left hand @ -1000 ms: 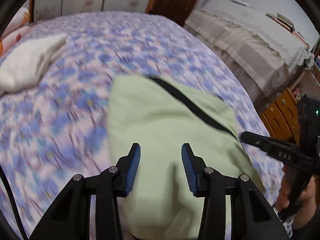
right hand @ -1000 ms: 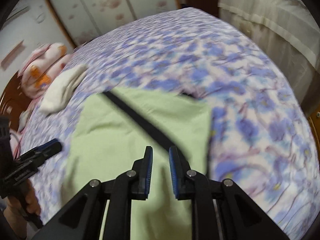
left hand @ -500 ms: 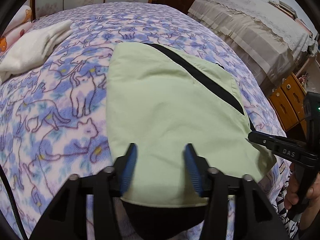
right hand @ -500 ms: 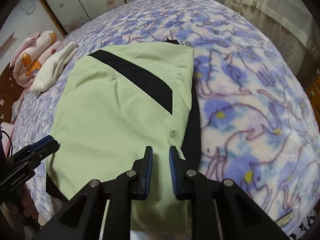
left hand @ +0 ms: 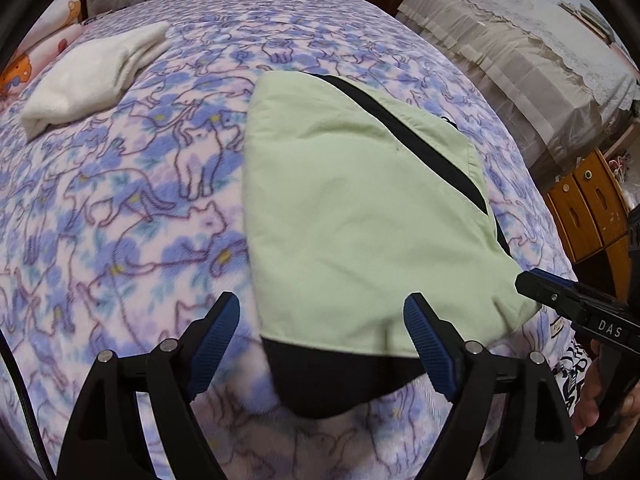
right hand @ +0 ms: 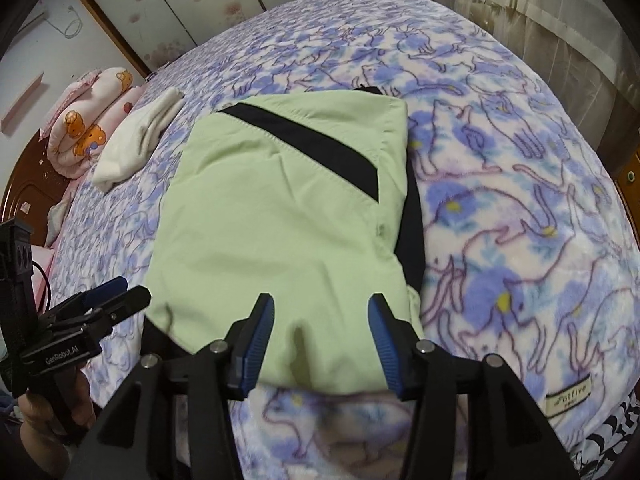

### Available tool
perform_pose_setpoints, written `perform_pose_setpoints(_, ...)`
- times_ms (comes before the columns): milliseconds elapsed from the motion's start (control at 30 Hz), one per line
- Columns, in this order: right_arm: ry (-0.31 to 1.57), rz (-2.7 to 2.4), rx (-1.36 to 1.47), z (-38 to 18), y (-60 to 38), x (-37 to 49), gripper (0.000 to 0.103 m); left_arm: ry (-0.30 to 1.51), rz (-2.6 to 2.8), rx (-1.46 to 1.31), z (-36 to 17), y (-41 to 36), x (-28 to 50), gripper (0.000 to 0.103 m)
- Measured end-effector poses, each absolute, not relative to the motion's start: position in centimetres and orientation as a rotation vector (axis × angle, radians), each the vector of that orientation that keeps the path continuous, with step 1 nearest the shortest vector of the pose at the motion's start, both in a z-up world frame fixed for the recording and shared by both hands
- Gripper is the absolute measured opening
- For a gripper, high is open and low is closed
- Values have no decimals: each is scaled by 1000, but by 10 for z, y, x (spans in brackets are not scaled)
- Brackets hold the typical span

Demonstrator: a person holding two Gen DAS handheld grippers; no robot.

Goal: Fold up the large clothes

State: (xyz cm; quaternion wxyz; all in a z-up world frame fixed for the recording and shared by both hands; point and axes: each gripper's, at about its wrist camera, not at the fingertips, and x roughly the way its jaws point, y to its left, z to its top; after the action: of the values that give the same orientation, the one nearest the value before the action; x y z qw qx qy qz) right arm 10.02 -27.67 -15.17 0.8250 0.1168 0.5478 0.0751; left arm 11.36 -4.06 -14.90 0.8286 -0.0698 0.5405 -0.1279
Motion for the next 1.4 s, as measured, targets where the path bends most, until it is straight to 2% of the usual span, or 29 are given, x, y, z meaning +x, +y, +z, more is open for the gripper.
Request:
perform_pose_setpoints(67, 1160, 165, 256, -147, -278, 98, 60, 1146, -267, -152, -144, -37, 111, 89)
perform_pose_setpoints(167, 1142, 174, 254, -139, -279, 94, 64, 1124, -272, -165, -133, -33, 108, 102)
perform_pose_setpoints(267, 1129, 186, 257, -132, -283, 94, 74, 1107, -283, -170, -124, -31, 108, 102)
perform_pose_setpoints(433, 1085, 191, 236, -125, -292, 99, 79, 1056, -336, -196, -115, -29, 113, 103)
perform_pose_setpoints(500, 1068, 183, 202, -124, -294, 103, 88, 1027, -352, -222, -115, -27, 115, 103)
perform_pose_setpoints(600, 1066, 179, 132, -128, -295, 110, 88, 1011, -348, -227, -122, -26, 121, 103)
perform_pose_setpoints(733, 1107, 199, 123, -145, -301, 125, 88, 1089, -379, -306, -147, -20, 138, 102)
perform_pose_setpoints(900, 1164, 222, 214, -177, -321, 143, 88, 1180, -408, -426, -185, -9, 157, 102)
perform_pose_setpoints(1100, 1244, 320, 374, -220, -339, 163, 88, 1209, -476, -504, -218, -11, 170, 101)
perform_pose_setpoints(1400, 1203, 543, 531, -247, -332, 197, 88, 1212, -563, -562, -246, -30, 189, 101)
